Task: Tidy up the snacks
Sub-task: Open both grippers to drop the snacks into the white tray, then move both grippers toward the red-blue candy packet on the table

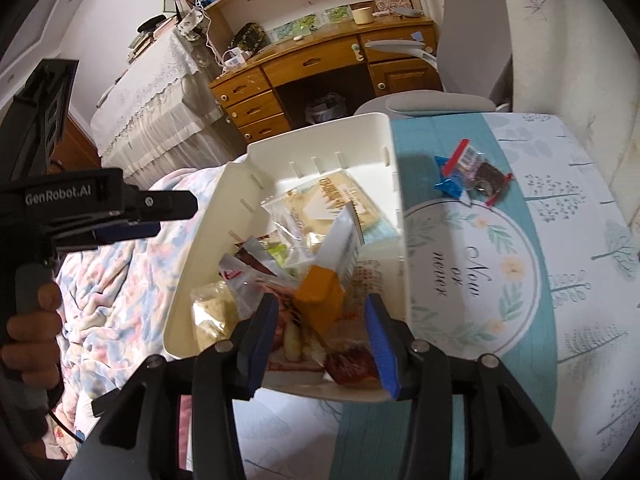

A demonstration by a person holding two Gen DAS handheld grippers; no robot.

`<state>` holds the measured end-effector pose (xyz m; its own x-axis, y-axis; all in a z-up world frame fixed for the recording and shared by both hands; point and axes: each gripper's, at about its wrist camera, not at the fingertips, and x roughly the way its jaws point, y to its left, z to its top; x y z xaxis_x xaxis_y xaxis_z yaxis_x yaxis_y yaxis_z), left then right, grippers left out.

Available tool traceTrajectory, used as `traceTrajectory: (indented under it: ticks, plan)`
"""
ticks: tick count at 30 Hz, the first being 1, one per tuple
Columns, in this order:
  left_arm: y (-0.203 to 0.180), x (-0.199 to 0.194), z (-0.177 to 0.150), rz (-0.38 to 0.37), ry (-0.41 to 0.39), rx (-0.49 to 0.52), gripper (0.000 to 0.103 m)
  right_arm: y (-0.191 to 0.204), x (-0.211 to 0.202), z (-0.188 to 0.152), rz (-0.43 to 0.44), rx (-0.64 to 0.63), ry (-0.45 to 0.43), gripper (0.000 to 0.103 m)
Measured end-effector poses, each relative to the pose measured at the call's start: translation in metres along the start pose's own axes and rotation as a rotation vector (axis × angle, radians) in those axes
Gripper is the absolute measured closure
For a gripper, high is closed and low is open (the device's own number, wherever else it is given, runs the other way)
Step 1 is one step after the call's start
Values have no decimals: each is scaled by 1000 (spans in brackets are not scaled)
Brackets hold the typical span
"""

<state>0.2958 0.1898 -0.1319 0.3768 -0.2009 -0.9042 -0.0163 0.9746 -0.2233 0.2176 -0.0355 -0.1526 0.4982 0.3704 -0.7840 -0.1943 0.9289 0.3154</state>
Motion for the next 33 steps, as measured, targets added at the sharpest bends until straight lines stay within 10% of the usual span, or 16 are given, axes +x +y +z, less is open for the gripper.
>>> traceTrajectory:
  ticks: [10,13,33]
  plan:
    - [-42,0,31,-56,85,147,39,-34,-14,10,-78,-51,15,57]
    - [-57,7,42,-77,114,177,39,-47,-18,16,-93,-72,9,40]
    - [-156,92,112,-1,236,271,39,-130,16,68,-168,-400,-17,40]
